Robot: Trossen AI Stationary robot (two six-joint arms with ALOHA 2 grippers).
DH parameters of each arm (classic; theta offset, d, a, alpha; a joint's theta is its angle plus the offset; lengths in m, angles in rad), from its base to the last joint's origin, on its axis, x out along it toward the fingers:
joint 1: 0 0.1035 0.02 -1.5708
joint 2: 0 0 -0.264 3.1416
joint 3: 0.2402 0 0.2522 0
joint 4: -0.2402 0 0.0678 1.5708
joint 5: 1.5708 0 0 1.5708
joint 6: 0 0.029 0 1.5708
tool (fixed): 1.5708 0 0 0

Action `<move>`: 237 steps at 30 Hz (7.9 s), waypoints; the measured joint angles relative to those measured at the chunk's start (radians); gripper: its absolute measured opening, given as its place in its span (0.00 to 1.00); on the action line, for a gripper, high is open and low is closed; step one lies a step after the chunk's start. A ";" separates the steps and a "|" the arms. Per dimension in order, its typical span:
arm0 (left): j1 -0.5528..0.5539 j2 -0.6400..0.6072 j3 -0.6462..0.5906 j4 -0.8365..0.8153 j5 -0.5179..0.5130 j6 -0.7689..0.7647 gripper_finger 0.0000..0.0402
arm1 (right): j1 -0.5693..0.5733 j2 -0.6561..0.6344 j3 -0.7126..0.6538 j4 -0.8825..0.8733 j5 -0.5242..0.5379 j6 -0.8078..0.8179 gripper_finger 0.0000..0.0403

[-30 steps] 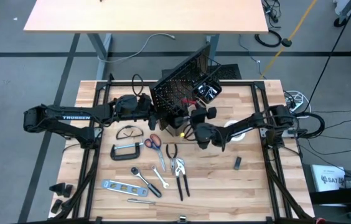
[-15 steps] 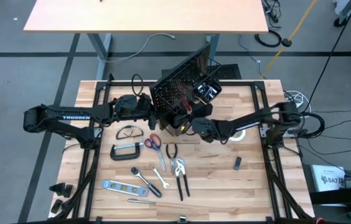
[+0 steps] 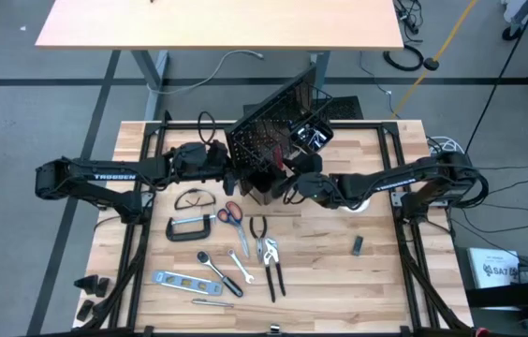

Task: Hang tools onto peg board
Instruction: Hang the allen wrench on the peg board, then adjust the peg board, then adjust the ratchet wrench on the table

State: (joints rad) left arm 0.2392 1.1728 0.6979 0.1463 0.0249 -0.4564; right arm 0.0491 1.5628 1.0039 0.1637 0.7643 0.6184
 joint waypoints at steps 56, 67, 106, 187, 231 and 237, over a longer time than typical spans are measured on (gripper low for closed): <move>0.356 -0.121 0.001 -0.317 0.061 0.543 0.31 | 0.208 -0.344 0.000 -0.497 -0.213 -0.309 0.46; 0.623 -0.099 0.000 -0.314 0.504 0.772 0.31 | 0.207 -0.409 0.000 -0.562 -0.212 -0.365 0.46; 0.807 0.128 0.168 -0.387 0.614 0.887 0.31 | 0.088 -0.420 0.000 -0.625 -0.216 -0.400 0.46; -0.516 0.209 -0.230 0.257 -0.004 0.200 0.31 | 0.094 -0.180 -0.143 -0.295 -0.328 -0.293 0.46; -0.793 0.453 0.082 -0.593 -0.011 0.492 0.31 | 0.094 -0.180 -0.143 -0.300 -0.352 -0.347 0.46; -0.792 0.455 0.081 -0.594 -0.041 0.498 0.26 | 0.094 -0.180 -0.143 -0.300 -0.352 -0.347 0.46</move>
State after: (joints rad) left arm -0.5524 1.6276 0.7788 -0.4473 -0.0161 0.0414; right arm 0.1432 1.3827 0.8604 -0.1360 0.4126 0.2718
